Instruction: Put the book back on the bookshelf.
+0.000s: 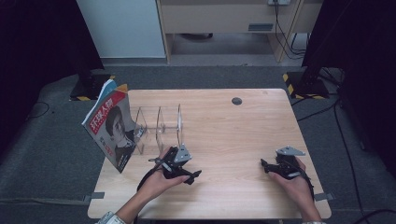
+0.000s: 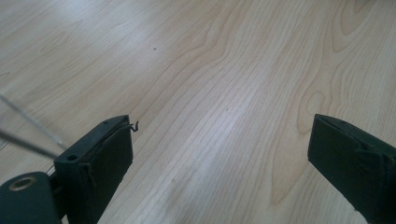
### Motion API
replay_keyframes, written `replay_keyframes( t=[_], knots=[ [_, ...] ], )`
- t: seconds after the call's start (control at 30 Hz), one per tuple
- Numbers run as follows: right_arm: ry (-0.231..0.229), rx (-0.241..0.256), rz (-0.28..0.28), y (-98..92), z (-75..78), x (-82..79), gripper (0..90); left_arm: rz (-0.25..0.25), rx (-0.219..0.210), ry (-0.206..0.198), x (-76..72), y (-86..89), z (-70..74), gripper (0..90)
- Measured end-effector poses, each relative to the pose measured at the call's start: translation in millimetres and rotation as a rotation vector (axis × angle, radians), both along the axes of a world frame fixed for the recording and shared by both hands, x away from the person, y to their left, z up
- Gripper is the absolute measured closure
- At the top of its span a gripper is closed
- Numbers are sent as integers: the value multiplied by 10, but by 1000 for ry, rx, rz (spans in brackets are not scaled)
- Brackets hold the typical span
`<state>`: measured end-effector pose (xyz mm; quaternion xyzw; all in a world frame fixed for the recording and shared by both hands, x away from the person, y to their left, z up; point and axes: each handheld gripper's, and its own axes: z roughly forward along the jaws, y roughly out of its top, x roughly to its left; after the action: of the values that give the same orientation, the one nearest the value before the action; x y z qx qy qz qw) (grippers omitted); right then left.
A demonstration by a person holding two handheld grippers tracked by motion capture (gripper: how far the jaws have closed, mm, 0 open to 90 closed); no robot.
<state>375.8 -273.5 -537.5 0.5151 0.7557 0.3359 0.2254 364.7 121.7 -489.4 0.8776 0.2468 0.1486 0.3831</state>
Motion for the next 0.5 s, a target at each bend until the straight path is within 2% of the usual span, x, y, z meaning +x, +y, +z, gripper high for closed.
replay_keyframes(
  t=[0.13, 0.37, 0.5],
  knots=[
    [1, 0, 0, 1, 0, -1, 232, -1, -27, -2, 24, -81, 37, 62],
    [1, 0, 0, 2, 0, -1, 231, -19, -10, 20, 72, -300, -38, 62],
    [0, 0, -2, 6, -1, -2, 228, -17, -4, 50, 148, -478, -102, 62]
  ],
)
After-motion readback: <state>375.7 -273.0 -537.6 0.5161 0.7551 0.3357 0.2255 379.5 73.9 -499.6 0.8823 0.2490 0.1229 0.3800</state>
